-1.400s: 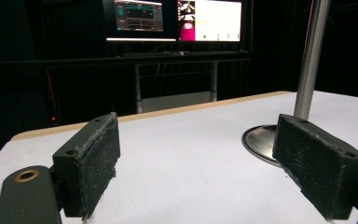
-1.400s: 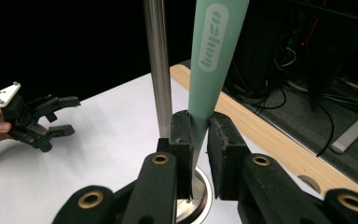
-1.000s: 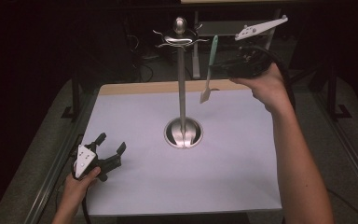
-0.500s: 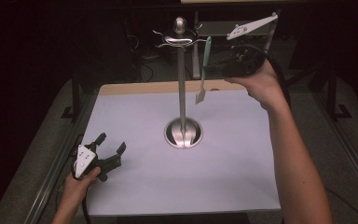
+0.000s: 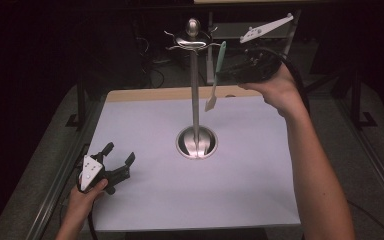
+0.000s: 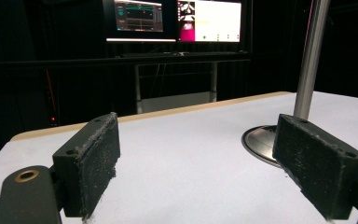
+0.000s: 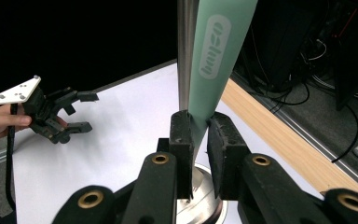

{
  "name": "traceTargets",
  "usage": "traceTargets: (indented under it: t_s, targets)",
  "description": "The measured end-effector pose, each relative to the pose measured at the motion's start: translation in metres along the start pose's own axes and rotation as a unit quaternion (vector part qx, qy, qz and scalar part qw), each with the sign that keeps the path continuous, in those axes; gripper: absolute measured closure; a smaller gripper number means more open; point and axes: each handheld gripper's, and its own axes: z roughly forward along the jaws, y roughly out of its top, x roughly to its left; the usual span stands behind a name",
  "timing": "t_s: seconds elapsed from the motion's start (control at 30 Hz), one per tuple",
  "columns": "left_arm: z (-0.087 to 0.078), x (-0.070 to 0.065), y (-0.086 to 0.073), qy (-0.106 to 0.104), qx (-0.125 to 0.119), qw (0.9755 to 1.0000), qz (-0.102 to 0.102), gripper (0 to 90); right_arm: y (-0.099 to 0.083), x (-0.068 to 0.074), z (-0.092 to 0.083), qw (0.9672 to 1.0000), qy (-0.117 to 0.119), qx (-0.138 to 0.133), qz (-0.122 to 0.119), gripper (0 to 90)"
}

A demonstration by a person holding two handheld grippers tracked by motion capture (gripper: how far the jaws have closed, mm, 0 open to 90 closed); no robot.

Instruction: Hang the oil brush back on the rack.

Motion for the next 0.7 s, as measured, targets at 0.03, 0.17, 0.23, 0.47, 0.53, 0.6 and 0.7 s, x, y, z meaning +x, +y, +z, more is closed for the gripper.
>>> traceTargets:
  t_s: [0.03,0.17,0.23,0.47,0.53,0.6,0.7]
  targets:
    - [0.0000,0.0000,0.0000,0.000,0.000,1.0000,0.000,14.5,-0.0003,0.0000,-0.0004,1.0000,0.001,0.000,0.000,80.3]
    - [0.0000,0.0000,0.0000,0.000,0.001,1.0000,0.001,14.5,-0.0014,-0.0004,-0.0026,1.0000,-0.002,0.001,-0.003,80.2]
    - [0.0000,-0.0001,0.0001,0.000,0.001,1.0000,0.001,14.5,-0.0017,-0.0005,-0.0033,1.0000,-0.003,0.003,-0.004,80.1]
    - [0.0000,0.0000,0.0001,0.000,0.001,1.0000,0.001,14.5,-0.0018,-0.0002,-0.0038,1.0000,-0.003,0.004,-0.005,79.9]
    - [0.0000,0.0000,0.0000,0.000,0.001,1.0000,0.001,14.5,-0.0017,-0.0002,-0.0036,1.0000,-0.005,0.004,-0.005,79.6]
    - [0.0000,0.0000,0.0000,0.000,0.001,1.0000,0.001,14.5,-0.0020,-0.0001,-0.0034,1.0000,-0.004,0.003,-0.004,79.0]
    - [0.0000,0.0000,0.0000,0.000,0.001,1.0000,0.001,14.5,-0.0020,0.0009,-0.0029,1.0000,-0.004,0.003,-0.006,75.6]
